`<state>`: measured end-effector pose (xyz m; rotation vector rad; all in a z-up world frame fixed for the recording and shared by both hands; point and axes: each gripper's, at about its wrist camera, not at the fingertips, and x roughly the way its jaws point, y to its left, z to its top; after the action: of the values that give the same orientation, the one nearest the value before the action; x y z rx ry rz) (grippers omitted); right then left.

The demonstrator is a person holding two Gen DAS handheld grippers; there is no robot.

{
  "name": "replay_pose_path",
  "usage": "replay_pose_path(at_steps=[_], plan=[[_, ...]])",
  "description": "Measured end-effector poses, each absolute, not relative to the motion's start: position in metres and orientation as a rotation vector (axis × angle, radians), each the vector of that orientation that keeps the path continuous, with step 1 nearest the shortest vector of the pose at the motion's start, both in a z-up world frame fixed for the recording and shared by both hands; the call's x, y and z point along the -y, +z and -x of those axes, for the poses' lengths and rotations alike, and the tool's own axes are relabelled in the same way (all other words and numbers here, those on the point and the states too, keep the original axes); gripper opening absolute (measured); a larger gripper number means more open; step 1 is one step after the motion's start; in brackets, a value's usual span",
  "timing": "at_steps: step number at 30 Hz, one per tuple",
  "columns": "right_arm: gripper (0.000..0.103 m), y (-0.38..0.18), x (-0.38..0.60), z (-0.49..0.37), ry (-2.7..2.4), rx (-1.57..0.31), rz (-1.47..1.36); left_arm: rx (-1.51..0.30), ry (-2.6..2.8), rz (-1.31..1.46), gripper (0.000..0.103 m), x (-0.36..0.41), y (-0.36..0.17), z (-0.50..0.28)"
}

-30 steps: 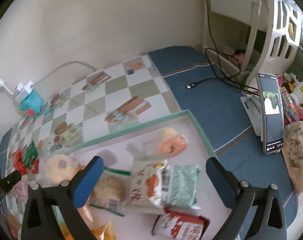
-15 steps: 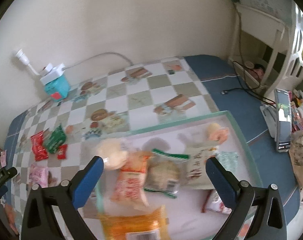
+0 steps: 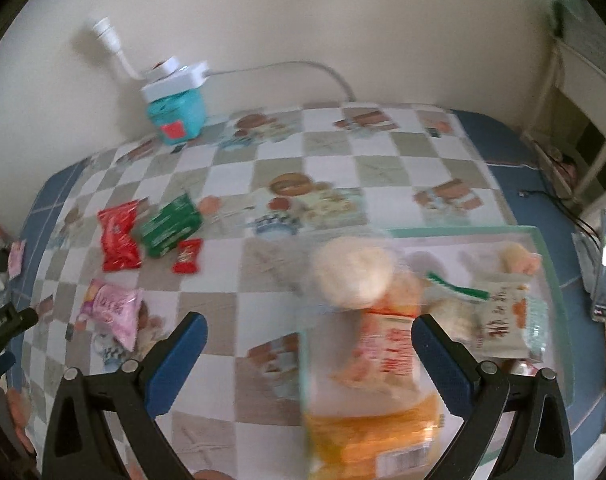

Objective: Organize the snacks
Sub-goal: 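Move both grippers back toward the remaining snacks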

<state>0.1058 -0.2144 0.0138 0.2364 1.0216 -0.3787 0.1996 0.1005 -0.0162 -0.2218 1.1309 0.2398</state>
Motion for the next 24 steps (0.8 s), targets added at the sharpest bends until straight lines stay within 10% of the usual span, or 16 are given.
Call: replay_pose_path(at_steps=[24], plan=[[0.103,-0.026,0.177,-0.185,-0.279,-1.129,-0.088,-1.202,0.093,0.351,0.1,-0.066,-0.053,-0.225]])
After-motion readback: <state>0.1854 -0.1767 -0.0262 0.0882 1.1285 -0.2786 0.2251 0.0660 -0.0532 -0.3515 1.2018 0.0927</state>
